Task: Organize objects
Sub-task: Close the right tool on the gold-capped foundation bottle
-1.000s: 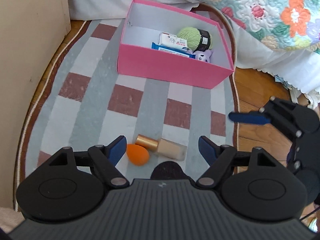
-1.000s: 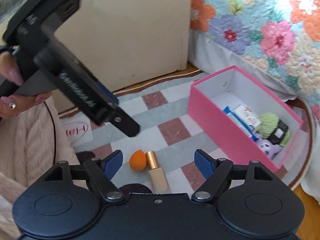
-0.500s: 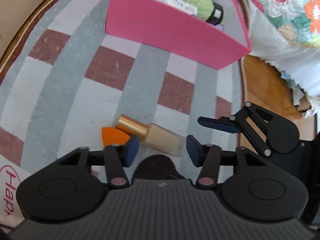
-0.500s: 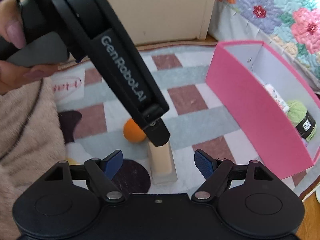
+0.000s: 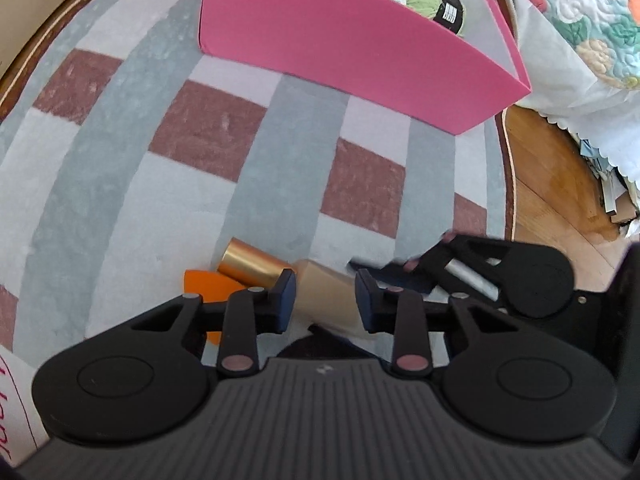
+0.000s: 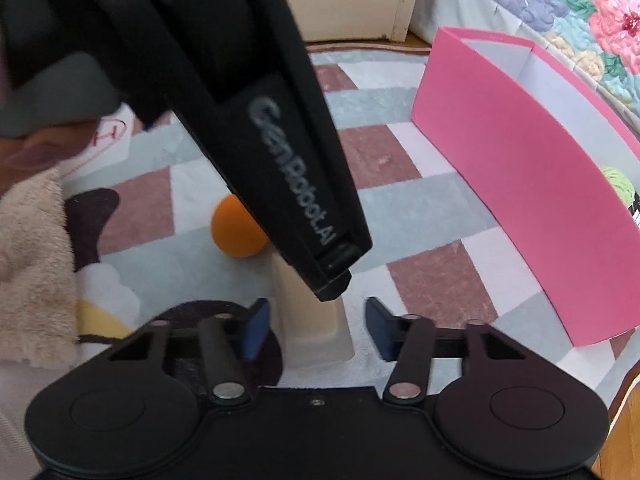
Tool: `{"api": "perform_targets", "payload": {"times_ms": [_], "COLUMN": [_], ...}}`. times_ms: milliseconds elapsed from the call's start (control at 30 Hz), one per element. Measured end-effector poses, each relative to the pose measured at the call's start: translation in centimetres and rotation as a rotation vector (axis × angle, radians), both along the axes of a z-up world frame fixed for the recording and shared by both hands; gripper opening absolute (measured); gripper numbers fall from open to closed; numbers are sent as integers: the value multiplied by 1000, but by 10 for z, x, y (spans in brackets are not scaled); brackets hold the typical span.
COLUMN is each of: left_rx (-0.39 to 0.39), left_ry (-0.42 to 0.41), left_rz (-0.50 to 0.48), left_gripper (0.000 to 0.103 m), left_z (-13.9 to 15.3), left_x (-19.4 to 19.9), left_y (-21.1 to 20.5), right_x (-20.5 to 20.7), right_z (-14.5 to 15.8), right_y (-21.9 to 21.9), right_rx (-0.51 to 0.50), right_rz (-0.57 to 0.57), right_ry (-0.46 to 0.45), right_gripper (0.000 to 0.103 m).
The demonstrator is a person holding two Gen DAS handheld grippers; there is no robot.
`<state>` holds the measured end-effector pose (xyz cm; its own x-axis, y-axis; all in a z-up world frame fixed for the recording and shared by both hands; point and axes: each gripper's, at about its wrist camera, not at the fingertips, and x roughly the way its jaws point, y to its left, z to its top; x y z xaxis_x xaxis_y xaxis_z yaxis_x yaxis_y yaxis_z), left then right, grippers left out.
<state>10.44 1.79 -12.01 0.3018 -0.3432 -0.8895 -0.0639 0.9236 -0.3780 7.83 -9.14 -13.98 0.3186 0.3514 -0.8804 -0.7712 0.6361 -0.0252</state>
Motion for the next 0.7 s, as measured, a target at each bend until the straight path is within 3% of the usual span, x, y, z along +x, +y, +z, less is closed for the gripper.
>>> {"api": "perform_targets", "payload": {"times_ms": [100, 167, 333, 467, 533, 700], "left_rx": [9, 11, -8, -82, -56, -34], "left_ry": [-30, -53, -103, -55, -49, -33], "left_rz": [-4, -1, 22, 15, -9, -41], "left_gripper": [30, 30, 30, 30, 30, 30], "left_z": [0, 2, 2, -6, -8, -12], "left_x": [3, 6, 19, 35, 44, 60], "left_y": [-1, -1, 4, 5, -2, -13], "right_x": [4, 10, 23, 34, 36, 33], "right_z": [-2, -1, -3, -5, -7, -8], "right_y": [-2, -6, -22, -36, -44, -50], "right_rx": [30, 67, 148, 254, 315, 343], "right_rz": [-28, -111, -379, -629, -723, -769], "right_ry": [30, 52, 32, 66, 106, 131], "right_gripper": [41, 39, 39, 39, 39, 39]}}
